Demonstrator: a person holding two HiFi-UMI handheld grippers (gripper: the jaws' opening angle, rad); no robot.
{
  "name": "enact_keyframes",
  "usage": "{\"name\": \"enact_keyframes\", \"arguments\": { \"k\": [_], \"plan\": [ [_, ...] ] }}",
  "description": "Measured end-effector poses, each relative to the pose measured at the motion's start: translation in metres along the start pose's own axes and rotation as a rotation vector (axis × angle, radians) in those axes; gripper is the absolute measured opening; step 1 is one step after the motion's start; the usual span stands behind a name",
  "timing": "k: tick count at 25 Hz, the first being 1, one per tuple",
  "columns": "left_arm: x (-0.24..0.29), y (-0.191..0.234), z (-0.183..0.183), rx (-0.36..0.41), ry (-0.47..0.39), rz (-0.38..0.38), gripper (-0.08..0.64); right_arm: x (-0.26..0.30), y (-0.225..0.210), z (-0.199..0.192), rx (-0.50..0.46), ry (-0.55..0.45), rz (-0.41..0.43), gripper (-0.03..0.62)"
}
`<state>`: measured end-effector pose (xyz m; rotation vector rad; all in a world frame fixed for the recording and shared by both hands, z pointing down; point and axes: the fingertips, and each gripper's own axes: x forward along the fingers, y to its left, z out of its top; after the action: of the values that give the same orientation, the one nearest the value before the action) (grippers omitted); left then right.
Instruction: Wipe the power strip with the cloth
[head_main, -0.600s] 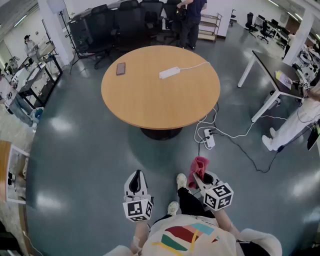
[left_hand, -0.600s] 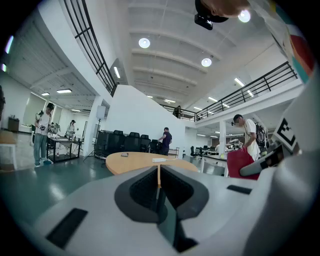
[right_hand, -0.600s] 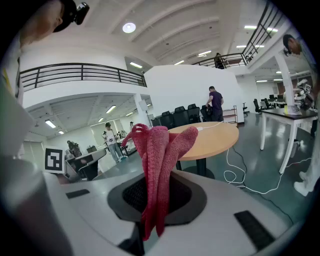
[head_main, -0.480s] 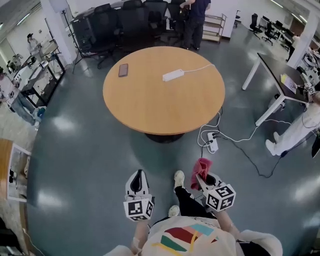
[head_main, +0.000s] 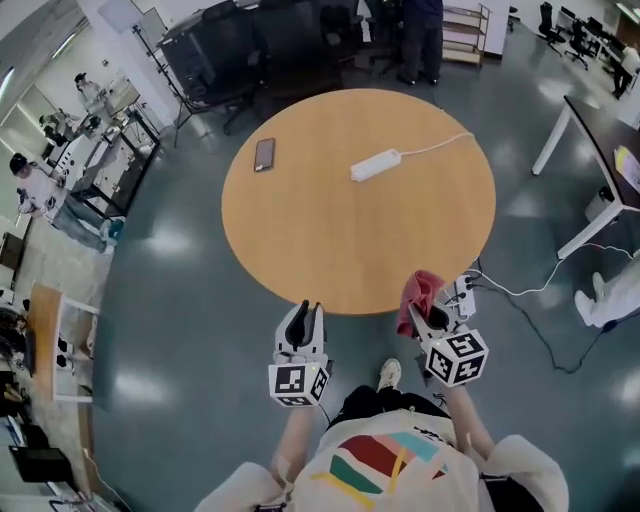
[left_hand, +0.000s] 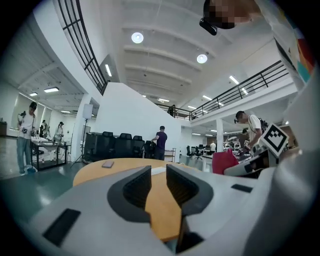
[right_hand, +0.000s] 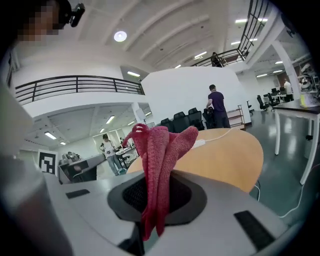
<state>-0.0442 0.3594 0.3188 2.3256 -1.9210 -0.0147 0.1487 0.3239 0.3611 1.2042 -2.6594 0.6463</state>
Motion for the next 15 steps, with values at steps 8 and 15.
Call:
{"name": "enact_keyframes", "arguments": {
  "k": [8,15],
  "plan": [
    [0.124,0.001,0.025,0.049,0.004,-0.146,0.216,0.061,-0.033,0.053,-0.027,-0.018,0.027,0.038],
    [0.242,0.044,0.011,0.092,0.08,-0.252,0.265,0.142,-0.067,0.089,-0.059,0.035,0.003,0.038]
  ]
}}
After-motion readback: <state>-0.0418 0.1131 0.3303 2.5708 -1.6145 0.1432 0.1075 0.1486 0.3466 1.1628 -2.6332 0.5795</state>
